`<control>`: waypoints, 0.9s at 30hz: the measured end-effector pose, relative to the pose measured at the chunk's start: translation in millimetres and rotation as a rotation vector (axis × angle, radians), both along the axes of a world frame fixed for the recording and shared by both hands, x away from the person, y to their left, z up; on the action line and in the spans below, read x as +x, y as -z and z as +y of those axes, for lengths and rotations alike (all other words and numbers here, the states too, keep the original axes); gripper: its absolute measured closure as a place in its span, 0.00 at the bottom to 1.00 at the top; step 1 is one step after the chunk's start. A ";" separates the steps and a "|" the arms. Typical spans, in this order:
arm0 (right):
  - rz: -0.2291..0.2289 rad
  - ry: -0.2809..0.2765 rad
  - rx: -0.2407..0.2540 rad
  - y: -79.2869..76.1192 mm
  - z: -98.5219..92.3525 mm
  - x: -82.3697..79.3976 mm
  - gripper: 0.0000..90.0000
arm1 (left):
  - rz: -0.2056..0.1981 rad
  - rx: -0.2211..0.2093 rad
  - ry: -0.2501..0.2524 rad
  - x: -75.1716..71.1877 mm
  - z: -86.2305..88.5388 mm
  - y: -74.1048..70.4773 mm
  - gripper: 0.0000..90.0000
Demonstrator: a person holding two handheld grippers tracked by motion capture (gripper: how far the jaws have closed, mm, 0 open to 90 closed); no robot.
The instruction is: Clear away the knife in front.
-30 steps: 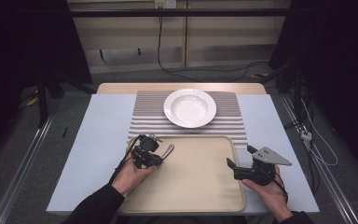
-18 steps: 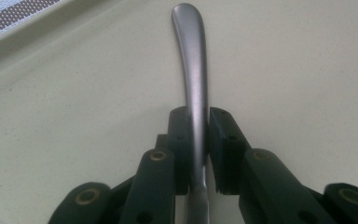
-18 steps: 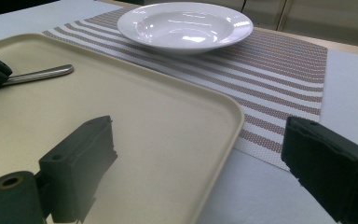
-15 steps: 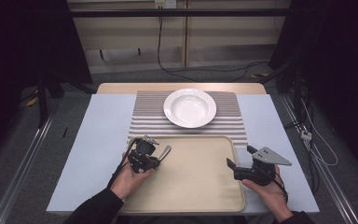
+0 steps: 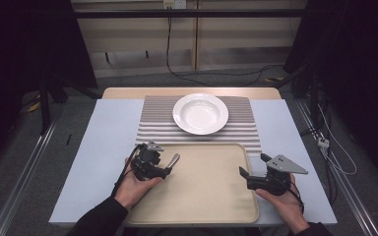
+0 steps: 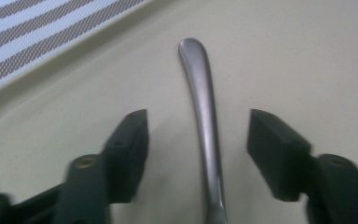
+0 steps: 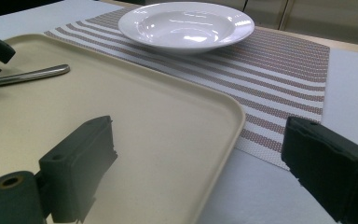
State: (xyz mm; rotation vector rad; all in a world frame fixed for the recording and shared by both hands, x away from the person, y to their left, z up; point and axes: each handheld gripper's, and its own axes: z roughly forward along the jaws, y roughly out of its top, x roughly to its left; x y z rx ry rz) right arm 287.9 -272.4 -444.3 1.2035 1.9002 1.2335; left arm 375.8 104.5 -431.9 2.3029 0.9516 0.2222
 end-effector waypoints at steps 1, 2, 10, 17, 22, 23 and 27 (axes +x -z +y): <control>0.001 0.002 -0.001 0.1 -0.1 0.1 0.11 | -0.005 -0.005 0.011 0.5 0.0 -0.2 0.38; 0.002 0.002 0.002 0.2 -0.3 0.2 0.11 | -0.009 -0.018 0.022 0.7 -0.4 -0.2 0.36; -0.001 -0.001 -0.004 0.0 0.3 0.1 0.11 | -0.052 -0.078 0.094 -2.2 -11.0 -1.5 0.27; -0.005 0.000 -0.013 -0.3 1.4 0.3 0.11 | -0.071 -0.069 0.170 -5.7 -21.9 2.2 0.78; -0.005 0.002 -0.014 -0.4 1.7 -0.1 0.11 | -0.060 -0.015 0.199 -5.7 -30.2 8.8 1.00; -0.004 0.003 -0.014 -0.4 1.5 -0.2 0.11 | -0.058 -0.001 0.197 -5.5 -31.9 11.0 1.00; -0.004 0.003 -0.013 -0.4 1.5 -0.6 0.11 | -0.066 0.020 0.178 -1.7 -29.7 11.6 1.00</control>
